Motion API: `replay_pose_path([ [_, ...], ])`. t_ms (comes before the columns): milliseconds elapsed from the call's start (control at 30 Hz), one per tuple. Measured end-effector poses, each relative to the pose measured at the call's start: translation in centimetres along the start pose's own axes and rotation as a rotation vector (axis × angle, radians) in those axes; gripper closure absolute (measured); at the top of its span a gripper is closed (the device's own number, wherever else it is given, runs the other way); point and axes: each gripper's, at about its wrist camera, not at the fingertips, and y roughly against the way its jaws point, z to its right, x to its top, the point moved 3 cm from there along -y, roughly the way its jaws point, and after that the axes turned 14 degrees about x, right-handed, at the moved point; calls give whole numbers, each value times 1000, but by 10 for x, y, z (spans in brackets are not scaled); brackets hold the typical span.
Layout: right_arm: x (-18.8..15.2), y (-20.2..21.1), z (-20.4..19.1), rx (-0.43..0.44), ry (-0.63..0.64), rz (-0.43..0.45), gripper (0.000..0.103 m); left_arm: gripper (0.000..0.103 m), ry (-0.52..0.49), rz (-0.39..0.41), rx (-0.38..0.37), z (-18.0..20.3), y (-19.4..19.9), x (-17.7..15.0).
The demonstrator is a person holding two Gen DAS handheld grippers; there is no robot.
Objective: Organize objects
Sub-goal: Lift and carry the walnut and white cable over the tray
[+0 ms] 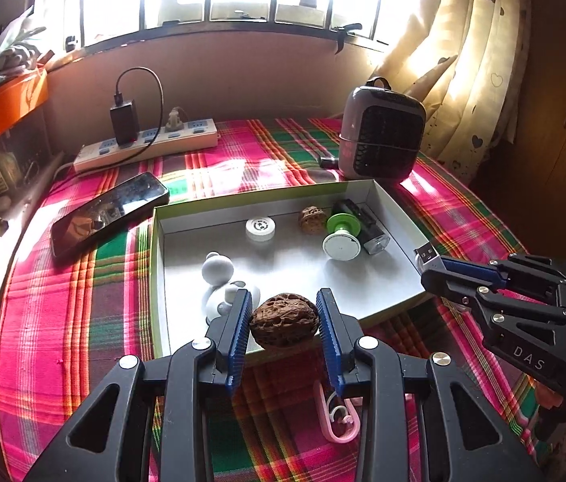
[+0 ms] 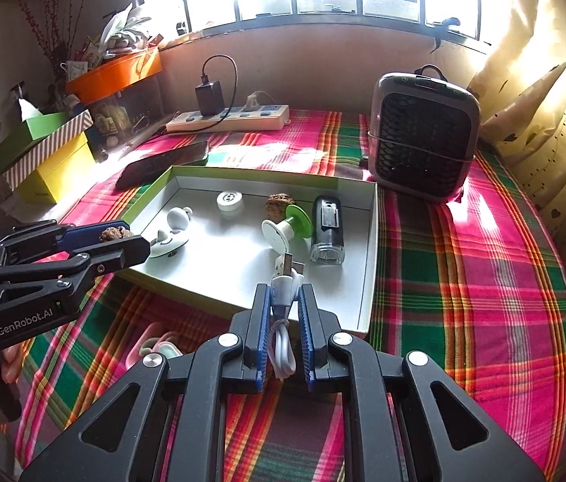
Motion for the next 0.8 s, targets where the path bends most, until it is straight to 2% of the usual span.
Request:
replay_pose_path([
  [400,18,-23,16,22,-15,-40,88,72,-15,-27,-14,12,-33,18],
  [767,15,-43,28,45,-43,-90,89,72,-35,-62,-15,20,-57,20],
  [800,15,-44,28,46,-43,-94,91,72,-36,-66,-15,21,-59,20],
])
